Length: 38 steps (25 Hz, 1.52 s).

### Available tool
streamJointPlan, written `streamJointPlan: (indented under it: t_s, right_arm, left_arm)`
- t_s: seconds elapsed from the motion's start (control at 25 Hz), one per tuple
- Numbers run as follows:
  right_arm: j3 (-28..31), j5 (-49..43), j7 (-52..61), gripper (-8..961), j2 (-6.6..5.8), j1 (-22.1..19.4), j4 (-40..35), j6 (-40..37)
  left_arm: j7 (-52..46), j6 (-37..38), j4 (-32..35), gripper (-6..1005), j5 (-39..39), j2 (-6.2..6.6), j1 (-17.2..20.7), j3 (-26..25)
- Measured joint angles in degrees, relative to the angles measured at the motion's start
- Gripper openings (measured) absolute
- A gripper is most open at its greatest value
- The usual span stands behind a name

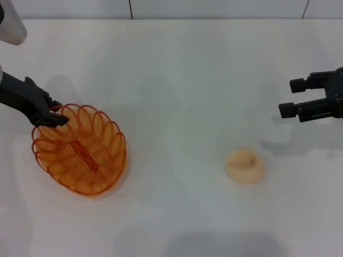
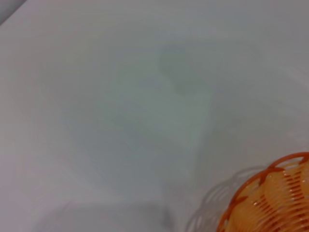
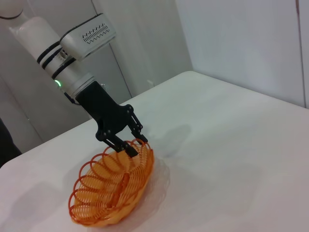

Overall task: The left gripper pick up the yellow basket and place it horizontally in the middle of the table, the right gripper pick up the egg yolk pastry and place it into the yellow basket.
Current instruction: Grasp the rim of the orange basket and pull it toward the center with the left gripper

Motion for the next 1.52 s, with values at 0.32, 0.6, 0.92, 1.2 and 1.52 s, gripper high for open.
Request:
streamJointPlan:
  t_s: [0.32,0.6,0.92,1.2,1.52]
  right_arm:
    - [0.0,0.0,-0.01,839,0.0,-0.12,0.0,-0.05]
    - [0.0,0.0,-0.04,840,-0.05,-0.12,0.0,0.01]
    - [0.0,0.0,-0.04,840,-0.09,0.02,0.0,0.02]
    - [0.0,0.0,-0.04,840,-0.09,0.13,0.0,0.02]
    - [0.0,0.0,-0.04,840,-0.09,0.15,0.0,0.11]
  left_arm:
    - [-0.42,-1.04,-0.23,298,0.35,-0.47,0.36,-0.03]
    - [-0.45,-1.52,-0.67,273,0.43,-0.52,0.57,-0.04]
    - [-1.29,-3.27,-0.66,208,0.46,-0.72,0.88,0.26]
    - [-0.74,-2.75,-0.63,148,0.43,-0.79,0.95,0.47]
    - [-0.6,-0.76,-0.18,131,0.04,-0.57,0.43,0.47]
